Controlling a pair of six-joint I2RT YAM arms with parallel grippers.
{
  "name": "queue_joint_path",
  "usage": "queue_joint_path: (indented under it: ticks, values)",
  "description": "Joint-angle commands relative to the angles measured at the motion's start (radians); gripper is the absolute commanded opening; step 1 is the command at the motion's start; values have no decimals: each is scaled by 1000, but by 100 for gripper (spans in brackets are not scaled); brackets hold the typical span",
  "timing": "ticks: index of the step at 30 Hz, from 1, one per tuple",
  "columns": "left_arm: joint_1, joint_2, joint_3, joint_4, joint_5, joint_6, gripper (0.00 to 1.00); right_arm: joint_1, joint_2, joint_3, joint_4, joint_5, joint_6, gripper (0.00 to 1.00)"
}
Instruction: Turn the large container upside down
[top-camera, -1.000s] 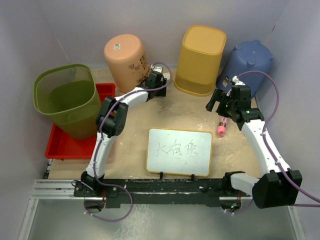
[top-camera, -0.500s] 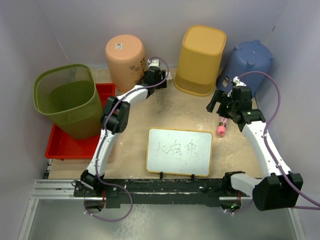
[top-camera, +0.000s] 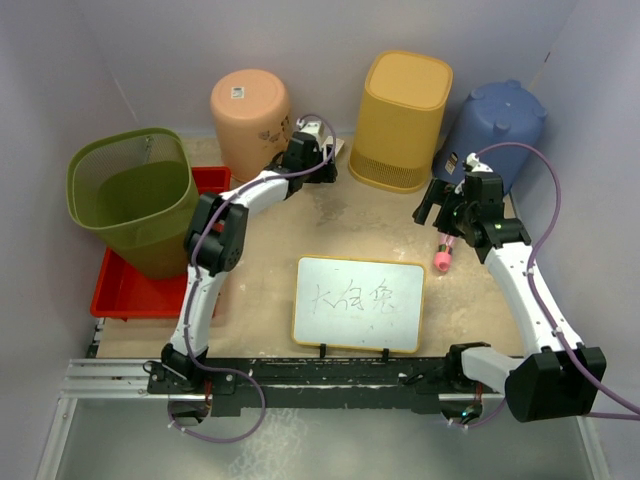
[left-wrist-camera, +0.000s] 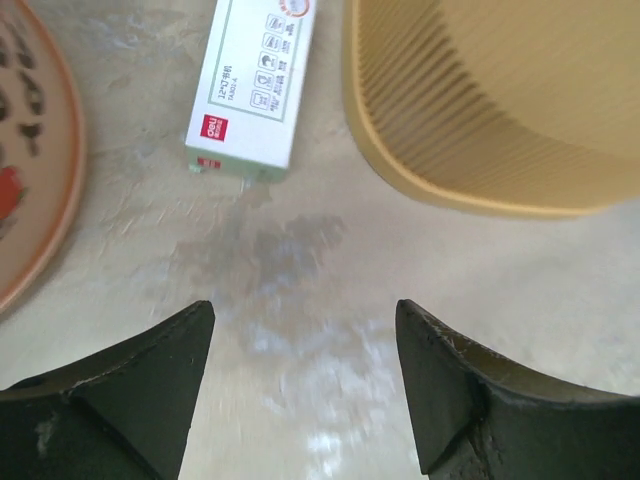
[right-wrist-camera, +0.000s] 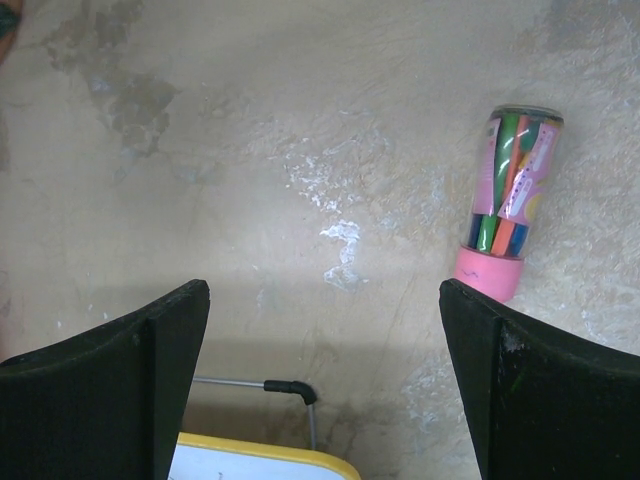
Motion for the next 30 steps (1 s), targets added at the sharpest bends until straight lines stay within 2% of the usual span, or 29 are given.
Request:
queue_joint_path:
  ticks: [1,4,7,12,13,15,18,24,27,30]
  values:
    - [-98,-292,-38,-192,-125,133,71,-1,25,22,33,1,-5,99]
    - [-156,-437,-39,-328,-202,187,71,-2,43,22,51,-12,1,99]
    - [-160,-594,-45,-398,-282,177,72,-2,58,24,72,-32,8,98]
    - [-155,-796,-44,-499,-605,206,76,-3,83,30,94,-68,17,98]
    - [-141,-811,-27,-551,-687,197,78,-2,88,31,98,-72,18,98]
    - [-70,-829,2,-644,-757,150,78,-1,94,31,104,-78,21,98]
    - [65,-873,-30,-694,-730,91,78,-2,103,33,108,-93,25,97]
    - [137,-851,-91,-756,-771,61,78,-2,115,45,106,-114,26,97]
    - [159,-842,-158,-725,-799,63,72,-2,112,45,105,-118,28,97]
    - [187,-846,-191,-704,-759,57,59,-2,106,45,101,-118,29,97]
